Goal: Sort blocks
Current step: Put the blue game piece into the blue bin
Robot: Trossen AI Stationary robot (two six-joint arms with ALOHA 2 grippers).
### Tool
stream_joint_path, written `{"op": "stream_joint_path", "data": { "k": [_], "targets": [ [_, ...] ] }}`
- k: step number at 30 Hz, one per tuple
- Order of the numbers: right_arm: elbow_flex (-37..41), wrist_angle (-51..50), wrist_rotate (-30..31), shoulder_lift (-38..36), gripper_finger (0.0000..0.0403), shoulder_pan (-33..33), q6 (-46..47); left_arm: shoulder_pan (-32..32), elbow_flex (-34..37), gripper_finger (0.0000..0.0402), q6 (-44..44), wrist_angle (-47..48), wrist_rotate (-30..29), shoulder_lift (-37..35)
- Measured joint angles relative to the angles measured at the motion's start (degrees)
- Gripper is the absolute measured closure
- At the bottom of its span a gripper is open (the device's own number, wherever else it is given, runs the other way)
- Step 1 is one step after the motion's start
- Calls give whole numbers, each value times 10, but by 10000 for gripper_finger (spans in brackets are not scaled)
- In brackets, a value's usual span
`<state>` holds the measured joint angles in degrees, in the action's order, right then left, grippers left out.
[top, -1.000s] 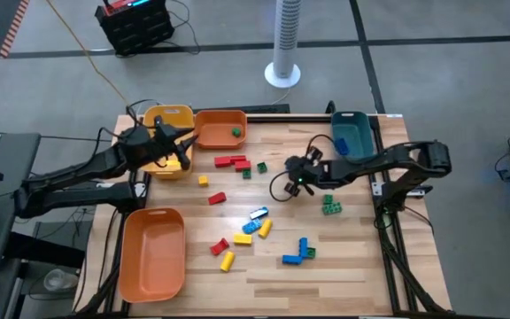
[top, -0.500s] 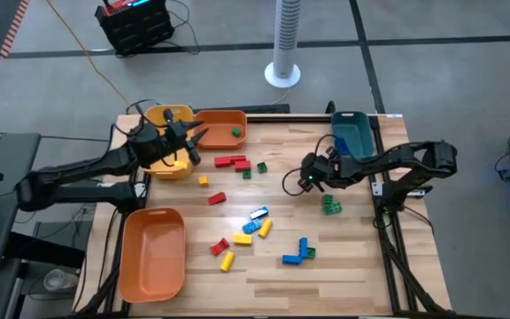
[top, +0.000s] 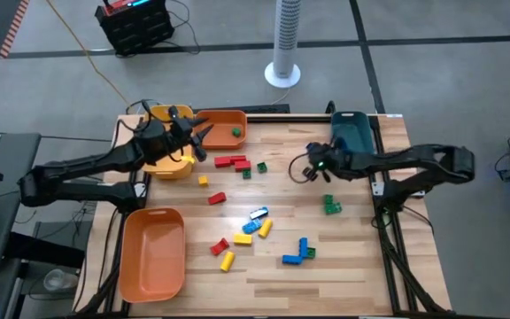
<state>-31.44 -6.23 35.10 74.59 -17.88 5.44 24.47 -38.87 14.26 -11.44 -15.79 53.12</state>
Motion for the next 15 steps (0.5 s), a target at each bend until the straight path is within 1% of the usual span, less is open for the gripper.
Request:
{"op": "stream_joint_path", "data": {
  "k": [4,8,11,13,15],
  "targets": [
    [-2,-70,-3,-102,269,-43,-7,0,-19,289,-23,75,0,0],
    [-23,-201,-11,-182,269,-110,51,-5,-20,289,-35,161,0,0],
    [-41,-285,-62,-207,269,-176,77,-11,-20,289,-44,211,1,1],
    [-51,-312,-109,-210,269,-218,81,-17,-20,289,-47,231,12,2],
    [-53,-323,-140,-205,267,-252,76,-23,-20,289,-49,236,37,2]
  ]
}}
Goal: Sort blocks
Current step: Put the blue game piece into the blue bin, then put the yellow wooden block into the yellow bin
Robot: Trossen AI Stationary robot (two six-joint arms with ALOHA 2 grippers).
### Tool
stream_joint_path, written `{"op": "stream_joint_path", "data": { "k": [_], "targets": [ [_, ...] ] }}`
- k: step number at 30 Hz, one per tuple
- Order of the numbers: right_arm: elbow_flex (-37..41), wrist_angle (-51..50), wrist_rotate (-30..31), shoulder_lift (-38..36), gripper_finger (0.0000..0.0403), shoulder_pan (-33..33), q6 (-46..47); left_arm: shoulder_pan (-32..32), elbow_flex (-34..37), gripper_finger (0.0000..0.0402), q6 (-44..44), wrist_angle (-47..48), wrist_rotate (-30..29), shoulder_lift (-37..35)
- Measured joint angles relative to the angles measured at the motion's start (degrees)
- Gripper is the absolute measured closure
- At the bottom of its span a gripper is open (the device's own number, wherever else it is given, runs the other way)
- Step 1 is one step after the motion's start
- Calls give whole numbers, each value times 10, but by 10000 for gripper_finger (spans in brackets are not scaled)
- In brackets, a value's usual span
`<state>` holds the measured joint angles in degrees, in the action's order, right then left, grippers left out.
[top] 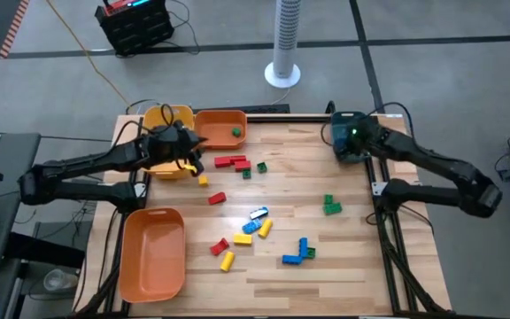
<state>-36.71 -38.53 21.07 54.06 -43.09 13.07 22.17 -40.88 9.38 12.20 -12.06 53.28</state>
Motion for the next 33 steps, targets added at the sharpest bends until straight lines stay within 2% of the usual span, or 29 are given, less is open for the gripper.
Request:
{"op": "stream_joint_path", "data": {
  "k": [4,12,18,21,26,33],
  "targets": [
    [0,7,-8,22,244,-34,-13,-17,0,289,-1,1,22,0],
    [-4,9,-10,62,154,-38,-16,-53,0,289,-10,5,25,0],
    [-51,15,-7,65,144,-19,-47,-70,0,289,-11,1,25,2],
    [-82,48,5,60,144,25,-75,-75,-1,289,-32,-13,25,14],
    [-94,169,13,62,144,138,-106,-78,-1,289,-63,-14,25,39],
    [-94,278,-3,126,143,311,-86,-88,-1,289,-117,87,28,49]
  ]
}}
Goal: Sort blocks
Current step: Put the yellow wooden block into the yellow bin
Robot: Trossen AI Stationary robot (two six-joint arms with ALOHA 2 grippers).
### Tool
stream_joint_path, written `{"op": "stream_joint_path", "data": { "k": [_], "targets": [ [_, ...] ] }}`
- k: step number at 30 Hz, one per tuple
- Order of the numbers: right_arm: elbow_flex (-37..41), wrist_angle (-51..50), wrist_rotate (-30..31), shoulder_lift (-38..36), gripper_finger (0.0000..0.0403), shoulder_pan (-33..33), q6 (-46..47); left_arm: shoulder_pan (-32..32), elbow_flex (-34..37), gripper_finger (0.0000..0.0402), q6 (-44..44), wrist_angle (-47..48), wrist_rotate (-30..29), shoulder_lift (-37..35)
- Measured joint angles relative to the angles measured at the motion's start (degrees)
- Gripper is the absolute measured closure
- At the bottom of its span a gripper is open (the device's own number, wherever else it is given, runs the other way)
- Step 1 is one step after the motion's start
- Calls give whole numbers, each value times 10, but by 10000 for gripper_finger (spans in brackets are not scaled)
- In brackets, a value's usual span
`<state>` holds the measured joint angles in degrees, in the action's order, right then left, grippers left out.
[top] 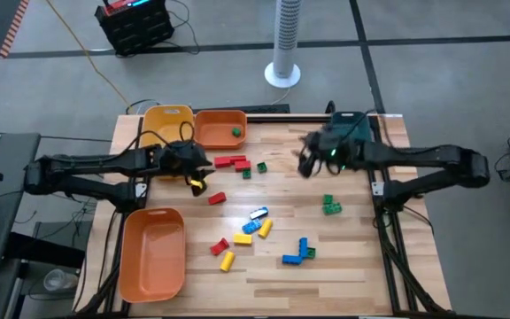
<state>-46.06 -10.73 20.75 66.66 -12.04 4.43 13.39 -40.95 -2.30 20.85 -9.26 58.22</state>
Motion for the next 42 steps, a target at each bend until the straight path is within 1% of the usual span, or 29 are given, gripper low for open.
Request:
{"op": "stream_joint_path", "data": {
  "k": [2,4,9,13,16,20,23,26,30,33,35,39,42],
  "targets": [
    [1,16,1,21,143,39,11,0,0,289,-17,20,0,0],
    [1,36,14,38,143,71,15,0,-6,289,-21,56,0,0],
    [1,84,49,63,143,127,29,0,-53,289,-19,127,-1,15],
    [1,114,62,82,143,149,41,0,-90,289,-15,167,-2,36],
    [1,144,77,104,143,160,43,0,-94,289,-6,181,-2,51],
    [1,181,78,136,143,171,46,0,-95,287,-4,213,-2,73],
    [1,214,78,148,143,177,46,0,-95,272,-10,241,-2,93],
    [1,249,78,146,143,175,42,0,-95,242,-10,263,-2,114],
    [1,262,78,128,143,174,42,0,-95,200,-5,284,-4,149],
    [1,257,79,122,143,185,41,0,-95,179,1,279,-4,175],
    [1,247,78,123,143,191,41,0,-95,172,3,277,-4,193],
    [1,247,78,124,143,198,40,2,-97,171,9,264,-10,229],
    [1,250,78,124,143,198,33,5,-100,171,20,246,-31,250]
  ]
}}
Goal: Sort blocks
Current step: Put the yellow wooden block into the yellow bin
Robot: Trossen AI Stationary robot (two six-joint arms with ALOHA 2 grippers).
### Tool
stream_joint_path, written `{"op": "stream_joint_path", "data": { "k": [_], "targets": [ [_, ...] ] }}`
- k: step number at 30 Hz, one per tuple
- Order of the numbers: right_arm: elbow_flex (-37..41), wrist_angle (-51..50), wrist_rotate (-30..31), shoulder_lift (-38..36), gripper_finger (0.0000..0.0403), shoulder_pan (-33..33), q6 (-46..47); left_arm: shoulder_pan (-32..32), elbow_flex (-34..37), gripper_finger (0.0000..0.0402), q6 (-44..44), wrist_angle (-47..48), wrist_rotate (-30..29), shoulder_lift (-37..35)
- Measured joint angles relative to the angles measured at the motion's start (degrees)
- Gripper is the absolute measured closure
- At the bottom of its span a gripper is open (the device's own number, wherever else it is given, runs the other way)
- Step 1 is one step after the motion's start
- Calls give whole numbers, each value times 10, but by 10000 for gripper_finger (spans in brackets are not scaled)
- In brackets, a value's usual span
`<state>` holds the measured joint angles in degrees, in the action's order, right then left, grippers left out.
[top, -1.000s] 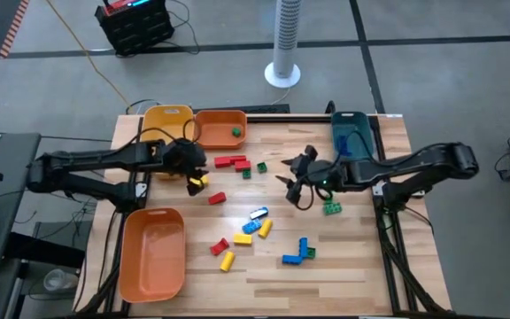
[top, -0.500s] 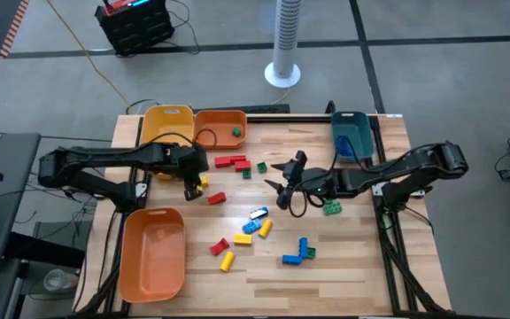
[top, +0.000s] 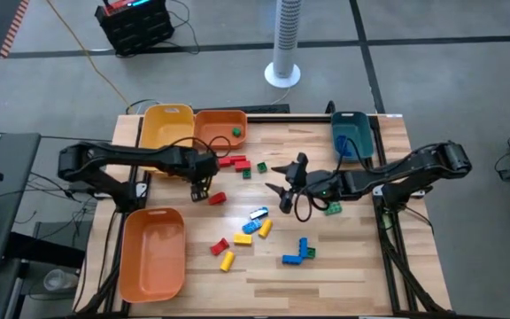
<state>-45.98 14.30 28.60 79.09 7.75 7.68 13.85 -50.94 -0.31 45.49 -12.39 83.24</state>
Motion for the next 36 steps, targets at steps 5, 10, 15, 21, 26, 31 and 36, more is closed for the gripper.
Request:
{"op": "stream_joint_path", "data": {
  "k": [5,10,15,21,26,31,36],
  "targets": [
    [0,1,0,0,143,-1,-4,1,-16,171,10,7,-13,16],
    [0,-2,0,0,143,-10,-7,2,-25,171,20,15,-12,18],
    [0,-3,0,0,143,-22,-8,1,-37,171,37,49,-7,17],
    [0,-3,-1,0,143,-27,-15,1,-50,171,67,64,-7,17],
    [0,-5,-2,0,143,-27,-25,1,-69,171,86,64,-7,17],
    [0,-5,-2,0,143,-32,-33,1,-108,171,99,81,-7,51],
    [0,-5,-2,0,143,-38,-34,-2,-167,178,120,143,-3,149]
  ]
}}
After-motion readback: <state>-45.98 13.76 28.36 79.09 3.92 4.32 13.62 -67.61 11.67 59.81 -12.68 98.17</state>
